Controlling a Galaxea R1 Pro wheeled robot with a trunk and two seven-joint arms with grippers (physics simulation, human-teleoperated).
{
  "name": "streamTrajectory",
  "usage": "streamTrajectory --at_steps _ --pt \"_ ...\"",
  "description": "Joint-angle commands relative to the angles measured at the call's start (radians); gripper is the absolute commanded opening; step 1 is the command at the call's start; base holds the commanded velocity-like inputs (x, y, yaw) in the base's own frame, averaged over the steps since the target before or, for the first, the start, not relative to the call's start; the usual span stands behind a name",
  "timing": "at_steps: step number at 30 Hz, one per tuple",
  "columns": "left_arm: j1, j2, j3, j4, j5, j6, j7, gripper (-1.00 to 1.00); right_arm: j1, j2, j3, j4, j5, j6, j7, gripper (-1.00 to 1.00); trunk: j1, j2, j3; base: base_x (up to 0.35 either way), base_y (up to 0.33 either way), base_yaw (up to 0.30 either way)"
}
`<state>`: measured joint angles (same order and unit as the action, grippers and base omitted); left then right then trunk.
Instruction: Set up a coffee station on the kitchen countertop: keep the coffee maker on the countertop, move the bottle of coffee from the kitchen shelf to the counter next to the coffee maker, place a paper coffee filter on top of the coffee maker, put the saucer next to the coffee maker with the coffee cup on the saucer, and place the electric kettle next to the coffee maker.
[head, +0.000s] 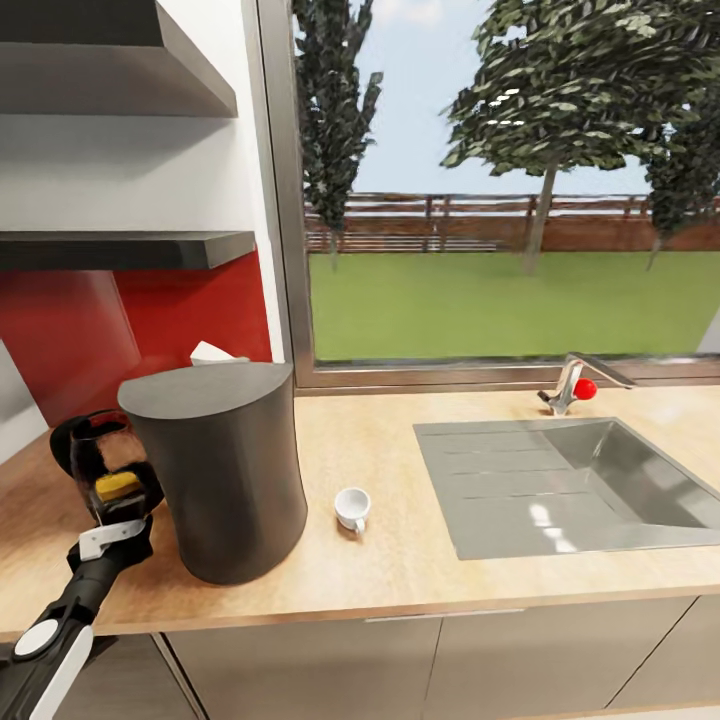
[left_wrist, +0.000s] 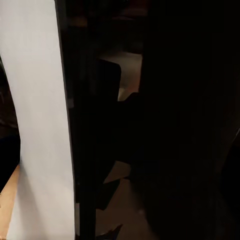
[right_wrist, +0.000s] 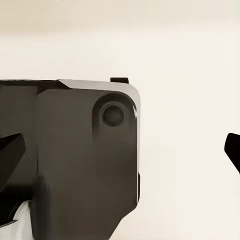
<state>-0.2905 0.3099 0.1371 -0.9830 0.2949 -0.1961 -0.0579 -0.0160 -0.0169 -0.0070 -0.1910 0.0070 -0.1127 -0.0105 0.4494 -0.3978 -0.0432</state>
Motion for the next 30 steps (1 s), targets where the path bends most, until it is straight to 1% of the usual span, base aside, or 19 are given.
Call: streamTrajectory --at_steps 1,7,23,30 --pt "-0.001 0.0 0.0 0.009 0.01 -0.003 -0.005 -1.0 -0.001 0.0 -0.001 0.001 0.001 -0.004 -0.001 1.0 0.001 -0.002 -0.002 0.001 0.0 0.0" --pt "-0.001 0.0 0.001 0.033 0.012 -0.012 -0.005 -1.0 -0.001 0.0 -0.001 0.001 0.001 -0.003 -0.001 1.0 0.001 -0.002 -0.002 0.071 0.0 0.0" --pt "-0.001 0.0 0.007 0.033 0.012 -0.014 -0.002 -1.0 -0.001 0.0 -0.001 0.001 0.001 -0.003 -0.001 1.0 0.001 -0.002 -0.002 0.003 0.0 0.0" --pt "-0.002 -0.013 0.007 0.034 0.011 -0.038 0.001 -1.0 -0.001 0.0 -0.001 0.001 0.001 -0.004 -0.002 1.0 0.001 -0.002 -0.002 0.0 0.0 0.0"
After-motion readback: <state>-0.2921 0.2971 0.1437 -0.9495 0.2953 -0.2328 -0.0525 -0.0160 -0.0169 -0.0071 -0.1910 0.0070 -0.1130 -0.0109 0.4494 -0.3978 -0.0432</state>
